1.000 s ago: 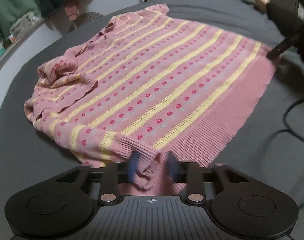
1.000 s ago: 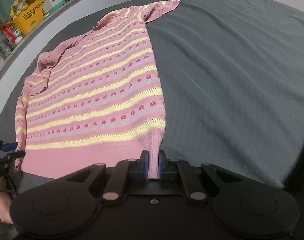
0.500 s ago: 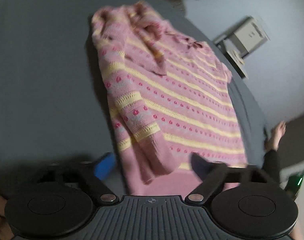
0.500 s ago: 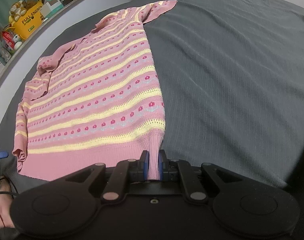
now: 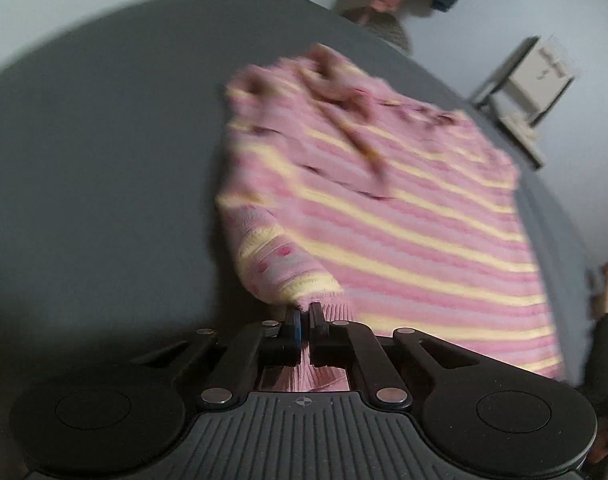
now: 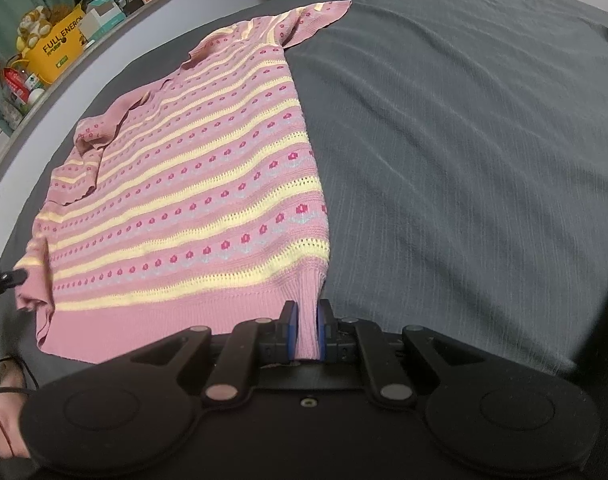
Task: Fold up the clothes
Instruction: 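Pull the hem with both grippers to straighten the sweater on the bed, then tug the hem ribbing with both grippers, then open both to release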
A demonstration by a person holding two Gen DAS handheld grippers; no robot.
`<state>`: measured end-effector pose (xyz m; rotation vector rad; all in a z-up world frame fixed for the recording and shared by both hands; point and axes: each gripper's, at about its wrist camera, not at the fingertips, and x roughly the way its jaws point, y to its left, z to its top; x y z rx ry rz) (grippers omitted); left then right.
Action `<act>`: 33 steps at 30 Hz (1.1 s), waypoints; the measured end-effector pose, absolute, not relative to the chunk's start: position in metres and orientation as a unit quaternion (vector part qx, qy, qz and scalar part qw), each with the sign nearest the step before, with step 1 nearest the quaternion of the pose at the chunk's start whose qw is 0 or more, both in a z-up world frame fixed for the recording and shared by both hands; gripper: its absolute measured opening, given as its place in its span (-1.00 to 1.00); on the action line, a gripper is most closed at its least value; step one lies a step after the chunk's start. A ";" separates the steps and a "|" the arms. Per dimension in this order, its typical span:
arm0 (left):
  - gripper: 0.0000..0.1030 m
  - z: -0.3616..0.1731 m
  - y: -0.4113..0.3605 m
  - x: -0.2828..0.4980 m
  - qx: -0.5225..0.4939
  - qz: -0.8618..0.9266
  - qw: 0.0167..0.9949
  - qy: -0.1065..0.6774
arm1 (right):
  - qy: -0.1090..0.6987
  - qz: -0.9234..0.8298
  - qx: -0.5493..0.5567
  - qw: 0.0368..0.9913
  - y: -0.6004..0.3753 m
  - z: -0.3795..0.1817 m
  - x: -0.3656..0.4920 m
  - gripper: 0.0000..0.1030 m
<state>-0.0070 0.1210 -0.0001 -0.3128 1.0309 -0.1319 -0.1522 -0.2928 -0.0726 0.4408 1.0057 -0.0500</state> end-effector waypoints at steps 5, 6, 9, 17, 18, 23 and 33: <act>-0.94 -0.006 0.168 -0.030 -0.093 -0.012 0.838 0.537 | 0.473 -0.008 0.210 0.855 -0.289 -0.072 -0.150 -0.44; -0.94 -0.007 0.170 -0.032 -0.085 -0.011 0.840 0.536 | 0.470 -0.002 0.214 0.856 -0.288 -0.072 -0.150 -0.36; -0.94 -0.004 0.168 -0.037 -0.046 -0.026 0.856 0.514 | 0.467 -0.004 0.204 0.861 -0.283 -0.071 -0.149 -0.29; 0.33 -0.006 0.181 -0.027 -0.100 0.017 0.857 0.505 | 0.464 -0.019 0.208 0.861 -0.290 -0.070 -0.150 -0.36; 0.47 -0.007 0.183 -0.029 -0.108 0.020 0.859 0.501 | 0.464 -0.020 0.210 0.860 -0.290 -0.071 -0.150 -0.36; 0.51 -0.009 0.173 -0.032 -0.084 0.016 0.893 0.441 | 0.463 -0.023 0.201 0.863 -0.287 -0.072 -0.149 -0.35; -0.89 -0.011 0.114 -0.009 -0.003 -0.078 0.897 0.436 | 0.459 -0.023 0.205 0.864 -0.286 -0.072 -0.150 -0.35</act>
